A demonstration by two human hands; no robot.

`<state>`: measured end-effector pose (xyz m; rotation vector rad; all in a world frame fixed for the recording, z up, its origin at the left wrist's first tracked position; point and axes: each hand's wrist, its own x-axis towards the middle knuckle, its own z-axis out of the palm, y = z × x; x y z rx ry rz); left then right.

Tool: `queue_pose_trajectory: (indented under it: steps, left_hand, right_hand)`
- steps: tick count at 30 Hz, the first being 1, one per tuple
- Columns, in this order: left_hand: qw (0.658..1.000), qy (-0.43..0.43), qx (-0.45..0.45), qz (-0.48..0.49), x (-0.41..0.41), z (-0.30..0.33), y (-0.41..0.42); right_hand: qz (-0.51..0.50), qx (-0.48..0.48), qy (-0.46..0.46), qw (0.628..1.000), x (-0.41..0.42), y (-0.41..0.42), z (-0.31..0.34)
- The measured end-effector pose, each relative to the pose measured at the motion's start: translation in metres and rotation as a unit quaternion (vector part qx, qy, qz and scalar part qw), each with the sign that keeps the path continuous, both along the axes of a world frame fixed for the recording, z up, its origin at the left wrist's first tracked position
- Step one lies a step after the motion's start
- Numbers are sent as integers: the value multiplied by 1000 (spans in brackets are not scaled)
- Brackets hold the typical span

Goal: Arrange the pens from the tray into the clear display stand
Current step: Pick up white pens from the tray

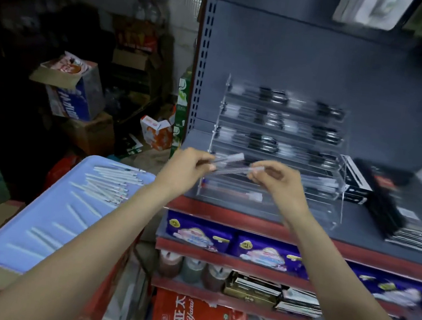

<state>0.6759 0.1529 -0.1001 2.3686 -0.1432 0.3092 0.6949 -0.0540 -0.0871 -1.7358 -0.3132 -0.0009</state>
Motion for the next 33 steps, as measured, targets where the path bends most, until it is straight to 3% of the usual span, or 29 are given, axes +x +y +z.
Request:
queue_pose_trajectory:
  steps: [3,9,16,22,25,27,29,33]
  left_hand:
    - [995,-36,51,83,-4,-9,-11]
    - [997,-28,24,67,-4,-12,-24]
    - [999,-10,6,45,-13,-5,-30]
    - [999,-12,-13,48,-17,-4,-32]
    - [999,-12,-14,43,-17,-5,-33]
    - [999,-12,-6,40,-16,-6,-33]
    - [1000,-8,-6,29,-14,-6,-38]
    - [1000,-25,-8,8,-9,-9,-52]
  right_hand:
    - [-49,-16,-1,999,12,-29,-15]
    - [-38,-155,-4,987,28,-40,-36]
    - [24,-405,-71,911,43,-36,-35]
    - [96,-468,-63,876,50,-26,-26]
    - [71,-403,-65,910,45,-29,-25]
    - [48,-253,-40,965,36,-32,-23]
    - [70,-105,10,992,25,-33,-18]
    - [64,-73,3,995,20,-37,-20]
